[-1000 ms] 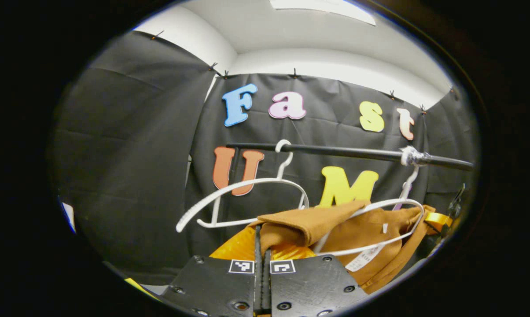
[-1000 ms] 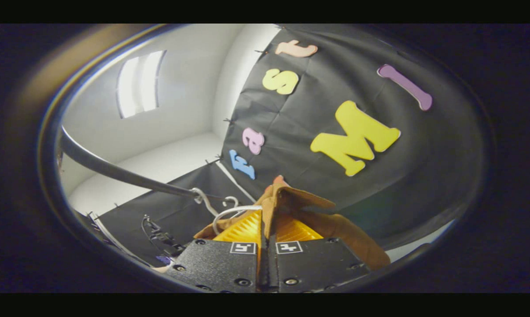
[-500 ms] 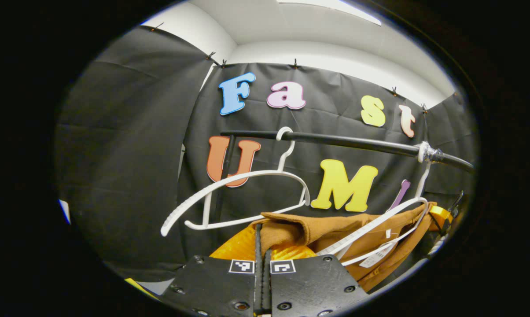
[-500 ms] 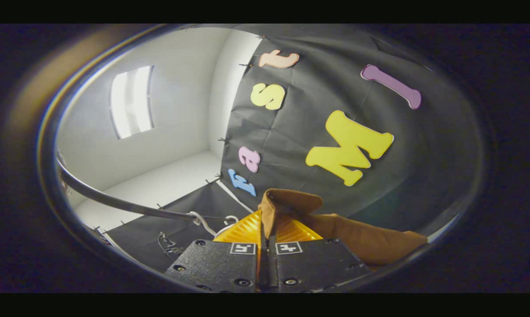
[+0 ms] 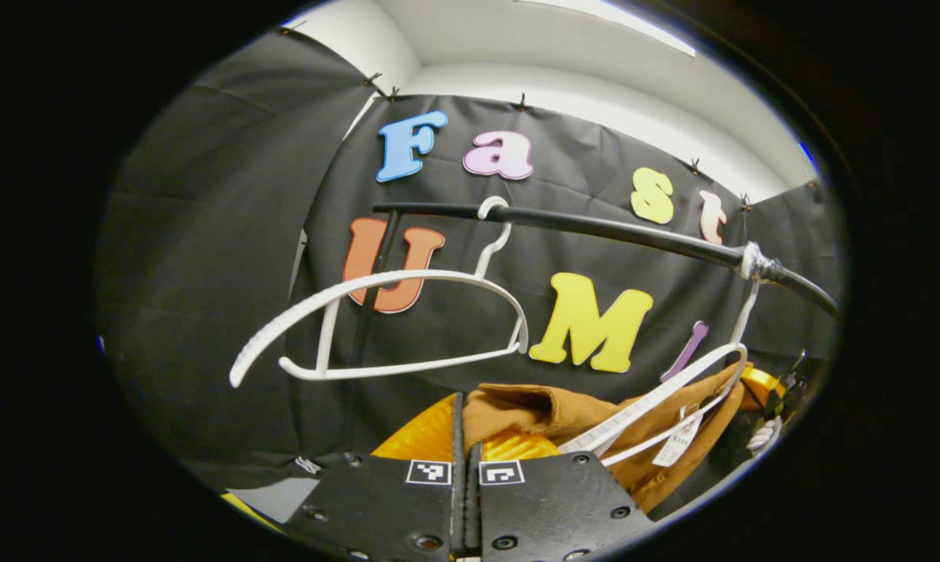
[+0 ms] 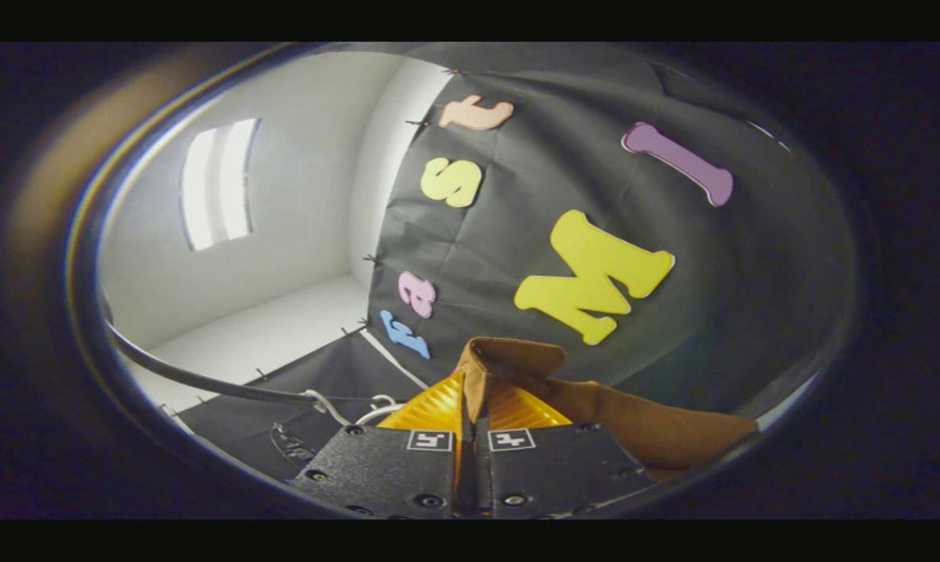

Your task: Grasp the clothes on the hanger with both hands and then place them into the laundry hamper below.

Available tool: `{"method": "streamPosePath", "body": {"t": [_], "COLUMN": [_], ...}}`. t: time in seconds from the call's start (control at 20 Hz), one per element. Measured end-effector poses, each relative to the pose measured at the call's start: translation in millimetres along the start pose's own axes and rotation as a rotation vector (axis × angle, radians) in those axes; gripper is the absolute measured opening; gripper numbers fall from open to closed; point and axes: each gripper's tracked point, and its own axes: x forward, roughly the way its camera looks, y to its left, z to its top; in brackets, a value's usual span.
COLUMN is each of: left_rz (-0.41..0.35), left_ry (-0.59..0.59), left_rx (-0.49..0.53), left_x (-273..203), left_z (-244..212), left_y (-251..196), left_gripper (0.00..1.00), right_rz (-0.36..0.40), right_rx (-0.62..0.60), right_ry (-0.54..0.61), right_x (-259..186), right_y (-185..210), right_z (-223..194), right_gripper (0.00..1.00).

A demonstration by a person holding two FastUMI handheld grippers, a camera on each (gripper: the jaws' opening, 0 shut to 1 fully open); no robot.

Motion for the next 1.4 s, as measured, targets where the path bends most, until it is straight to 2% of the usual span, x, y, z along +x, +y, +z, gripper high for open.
{"method": "streamPosePath", "body": {"t": [0.05, 0.15, 0.3, 0.5, 0.7, 0.75, 0.8, 0.95, 1.15, 1.2, 1.25, 1.4], "left_rz": [-0.005, -0.014, -0.022, 0.002, 0.049, 0.059, 0.07, 0.09, 0.098, 0.1, 0.093, 0.055], "left_ry": [-0.002, -0.003, 0.016, 0.027, 0.049, 0.058, 0.066, 0.094, 0.114, 0.116, 0.117, 0.113], "left_rx": [0.004, 0.003, -0.017, -0.042, -0.054, -0.057, -0.061, -0.054, -0.048, -0.049, -0.053, -0.037], "left_x": [2, 3, 4, -5, -10, -14, -22, -30, -51, -53, -54, -64], "left_z": [2, 1, -9, -25, -42, -47, -54, -70, -80, -78, -77, -72], "left_y": [0, -1, 0, 16, 35, 39, 44, 49, 53, 52, 47, 28], "left_gripper": [0.05, 0.05, 0.05, 0.05, 0.05, 0.0, 0.05, 0.05, 0.05, 0.0, 0.05, 0.05], "right_rz": [-0.008, -0.032, -0.132, -0.122, -0.141, -0.154, -0.163, -0.184, -0.165, -0.158, -0.149, -0.114], "right_rx": [0.004, 0.023, 0.04, 0.031, 0.027, 0.037, 0.048, 0.05, 0.06, 0.07, 0.076, 0.055], "right_ry": [0.002, 0.012, 0.074, 0.123, 0.176, 0.189, 0.202, 0.232, 0.258, 0.26, 0.266, 0.298], "right_x": [2, 3, 3, 1, -9, -12, -17, -30, -43, -44, -46, -51], "right_y": [-7, -17, -49, -46, -55, -59, -62, -67, -53, -46, -39, -8], "right_z": [-2, -5, -25, -39, -72, -82, -89, -105, -121, -124, -129, -149], "right_gripper": [0.03, 0.02, 0.03, 0.03, 0.03, 0.03, 0.03, 0.04, 0.04, 0.04, 0.04, 0.04]}}
